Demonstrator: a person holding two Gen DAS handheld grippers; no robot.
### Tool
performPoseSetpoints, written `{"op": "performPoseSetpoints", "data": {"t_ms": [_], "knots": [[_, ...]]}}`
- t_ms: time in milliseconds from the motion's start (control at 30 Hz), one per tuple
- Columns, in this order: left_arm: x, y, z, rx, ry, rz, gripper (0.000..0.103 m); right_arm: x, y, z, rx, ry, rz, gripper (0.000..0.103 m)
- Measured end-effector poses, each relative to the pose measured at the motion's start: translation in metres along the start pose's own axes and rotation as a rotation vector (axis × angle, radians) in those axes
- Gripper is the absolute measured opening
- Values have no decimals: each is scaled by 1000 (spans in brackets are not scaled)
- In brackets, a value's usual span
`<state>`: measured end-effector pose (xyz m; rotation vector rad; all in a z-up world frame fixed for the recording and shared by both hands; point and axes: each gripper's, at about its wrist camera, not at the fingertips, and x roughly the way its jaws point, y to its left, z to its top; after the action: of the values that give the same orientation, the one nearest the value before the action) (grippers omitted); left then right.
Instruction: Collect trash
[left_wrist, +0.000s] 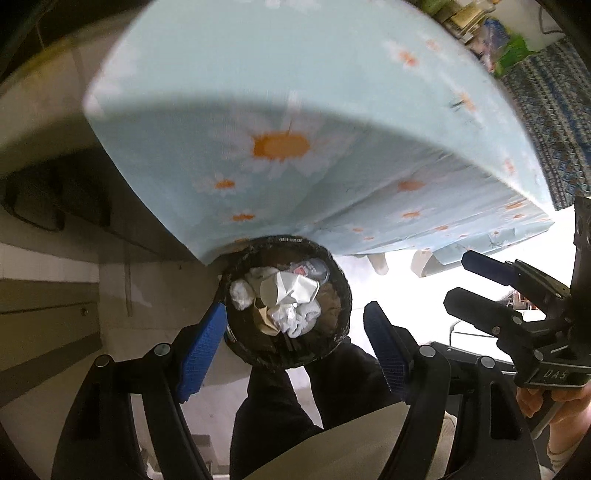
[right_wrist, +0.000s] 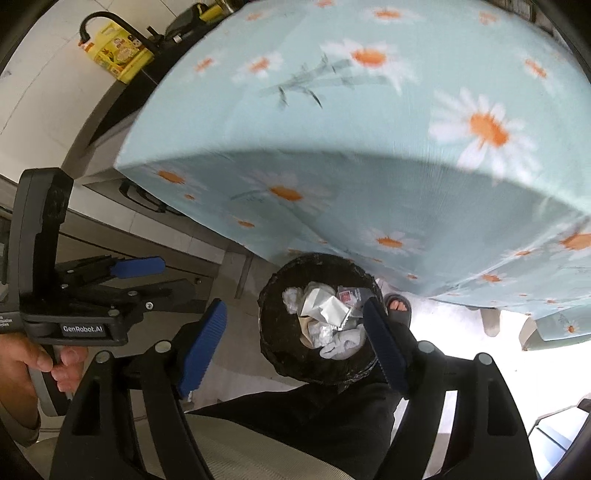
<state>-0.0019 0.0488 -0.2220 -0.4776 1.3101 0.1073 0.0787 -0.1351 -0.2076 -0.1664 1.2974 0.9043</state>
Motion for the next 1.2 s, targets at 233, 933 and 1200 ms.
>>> {"op": "performPoseSetpoints", "data": {"t_ms": [233,933,1200], "knots": [[-33,-6,8,57,-55,-7,75,-42,9,8,20,-91,-35,81],[-171,-84,52,241,-409,41,91,-187,1,60,-42,-435,-113,98],[-215,-114,57,221,-540,96,96,-242,-5,66,-103,-536,-127,98]]}}
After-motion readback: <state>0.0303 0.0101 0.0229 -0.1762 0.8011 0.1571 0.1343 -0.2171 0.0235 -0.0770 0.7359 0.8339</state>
